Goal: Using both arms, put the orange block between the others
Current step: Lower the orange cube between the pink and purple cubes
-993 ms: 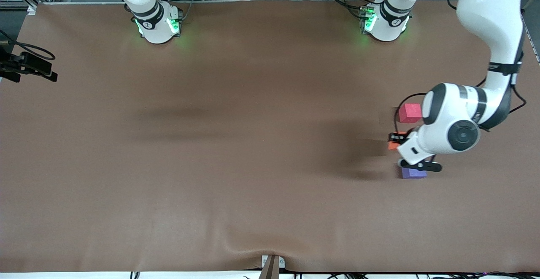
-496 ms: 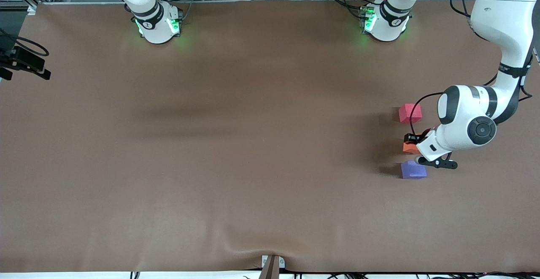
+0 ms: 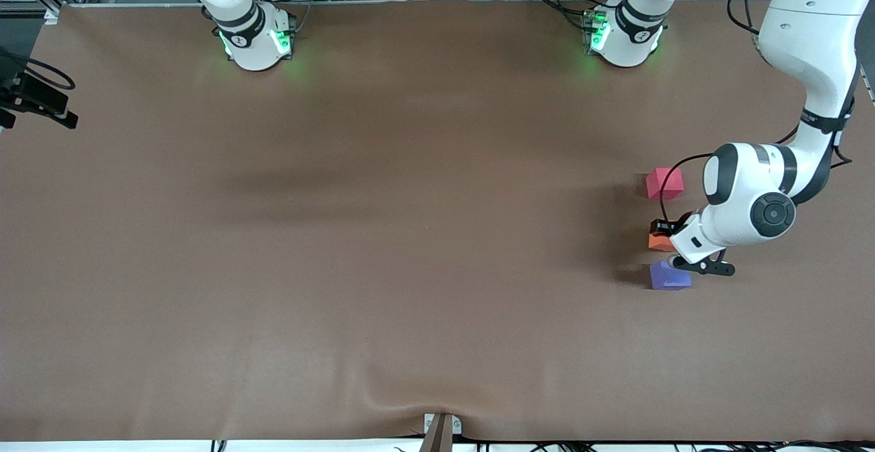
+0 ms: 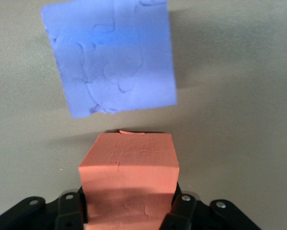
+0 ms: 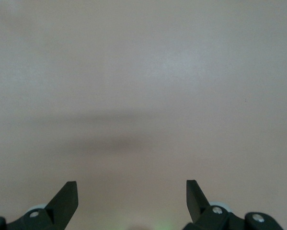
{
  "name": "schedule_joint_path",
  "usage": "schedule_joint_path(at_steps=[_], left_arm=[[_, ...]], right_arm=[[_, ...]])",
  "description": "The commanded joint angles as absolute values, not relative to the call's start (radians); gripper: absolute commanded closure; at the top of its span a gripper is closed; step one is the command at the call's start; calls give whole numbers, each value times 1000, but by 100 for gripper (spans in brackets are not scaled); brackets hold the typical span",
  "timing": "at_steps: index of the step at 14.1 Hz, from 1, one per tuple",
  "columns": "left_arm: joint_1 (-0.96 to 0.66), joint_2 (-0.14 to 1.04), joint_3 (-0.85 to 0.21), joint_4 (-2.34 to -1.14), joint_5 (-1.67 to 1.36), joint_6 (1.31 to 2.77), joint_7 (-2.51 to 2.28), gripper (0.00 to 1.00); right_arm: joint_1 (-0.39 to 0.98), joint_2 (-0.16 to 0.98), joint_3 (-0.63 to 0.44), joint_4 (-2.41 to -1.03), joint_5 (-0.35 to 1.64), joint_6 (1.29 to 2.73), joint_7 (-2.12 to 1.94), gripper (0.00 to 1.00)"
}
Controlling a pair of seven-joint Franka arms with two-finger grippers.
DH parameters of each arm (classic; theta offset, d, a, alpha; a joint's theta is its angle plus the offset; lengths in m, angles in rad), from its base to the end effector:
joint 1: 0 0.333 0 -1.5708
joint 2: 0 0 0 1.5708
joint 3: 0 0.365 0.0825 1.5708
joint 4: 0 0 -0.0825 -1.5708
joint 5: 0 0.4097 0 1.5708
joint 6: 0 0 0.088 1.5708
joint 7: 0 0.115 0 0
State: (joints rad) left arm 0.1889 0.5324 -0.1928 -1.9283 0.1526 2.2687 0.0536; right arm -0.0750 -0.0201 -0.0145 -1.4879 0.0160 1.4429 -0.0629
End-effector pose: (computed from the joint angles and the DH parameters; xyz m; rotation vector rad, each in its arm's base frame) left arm 0.6441 0.0076 0.2151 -3.1167 0.2325 0.2790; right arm 0.5572 -0.0481 0.7066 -3.1231 0.0387 0.0369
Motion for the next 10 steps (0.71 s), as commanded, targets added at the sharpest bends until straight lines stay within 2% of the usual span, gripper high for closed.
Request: schedule_joint_path(at_steps=[1,10], left_arm=[[210,532,-204,-1937,172,2299,32,82],[229,520,-207,-1986,160,2321,8,81]], right_arm=[[-90,-31,-5,-1470,8,1430,-48,0],[-97,-25,-2,-1470,28,1416,12,0]])
